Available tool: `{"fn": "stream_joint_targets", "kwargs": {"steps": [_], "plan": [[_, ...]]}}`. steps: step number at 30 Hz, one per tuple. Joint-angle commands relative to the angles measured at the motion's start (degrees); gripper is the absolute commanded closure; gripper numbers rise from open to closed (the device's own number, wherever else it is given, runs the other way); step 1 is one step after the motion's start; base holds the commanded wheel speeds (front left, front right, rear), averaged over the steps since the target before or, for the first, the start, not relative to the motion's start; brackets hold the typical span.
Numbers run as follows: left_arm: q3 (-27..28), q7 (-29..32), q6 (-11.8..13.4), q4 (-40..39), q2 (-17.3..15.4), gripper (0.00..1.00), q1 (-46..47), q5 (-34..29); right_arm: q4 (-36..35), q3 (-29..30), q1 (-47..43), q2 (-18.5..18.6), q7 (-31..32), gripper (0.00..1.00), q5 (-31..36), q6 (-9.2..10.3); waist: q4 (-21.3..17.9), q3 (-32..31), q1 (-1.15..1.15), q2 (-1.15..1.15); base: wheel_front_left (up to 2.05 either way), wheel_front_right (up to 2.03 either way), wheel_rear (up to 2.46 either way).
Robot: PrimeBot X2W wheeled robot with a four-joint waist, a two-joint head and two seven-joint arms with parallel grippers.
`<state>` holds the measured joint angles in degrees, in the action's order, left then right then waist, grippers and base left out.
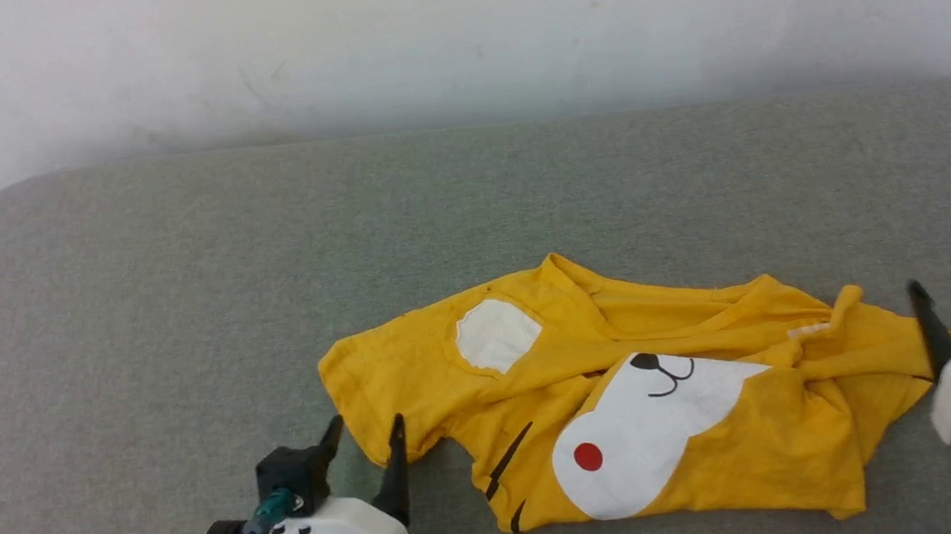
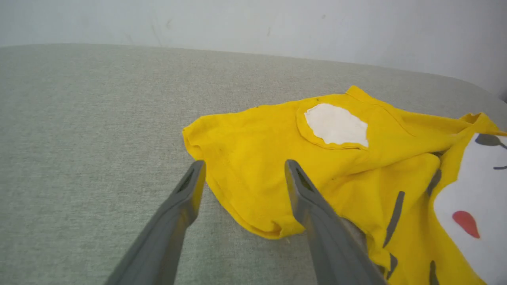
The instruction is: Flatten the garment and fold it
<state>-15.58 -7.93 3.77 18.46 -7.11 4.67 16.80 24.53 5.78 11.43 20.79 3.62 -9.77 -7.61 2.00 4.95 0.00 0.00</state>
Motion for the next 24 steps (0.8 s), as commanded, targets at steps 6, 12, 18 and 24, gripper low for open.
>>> {"fn": "stream_joint_targets", "kwargs": {"steps": [6, 12, 18, 24], "plan": [[-2.07, 4.76, -1.57, -1.62, -1.03, 0.0, 0.45, 0.37, -12.76, -8.13, -6.74, -2.53, 4.8, 0.0, -5.23, 0.12, -2.65, -0.87, 0.0, 0.0, 0.0, 0.0, 0.0], [-2.1, 4.17, -0.42, -3.05, -0.86, 0.0, 0.49, 0.22, -14.54, -12.97, -10.7, -1.68, 13.93, 0.0, -7.7, 0.12, -2.72, -0.66, 0.0, 0.0, 0.0, 0.0, 0.0], [-2.56, 3.25, -0.04, -3.31, -0.42, 0.0, 0.95, 0.2, -9.72, -14.72, -9.2, -1.36, 16.4, 0.0, -7.87, 0.12, -1.22, 0.04, 0.0, 0.0, 0.0, 0.0, 0.0], [-2.39, 2.45, 0.27, -2.77, -0.71, 0.0, 0.61, 0.55, -5.98, -19.74, -8.54, -1.07, 18.23, 1.0, -11.27, 0.12, 0.05, -0.26, 0.0, 0.0, 0.0, 0.0, 0.0]]}}
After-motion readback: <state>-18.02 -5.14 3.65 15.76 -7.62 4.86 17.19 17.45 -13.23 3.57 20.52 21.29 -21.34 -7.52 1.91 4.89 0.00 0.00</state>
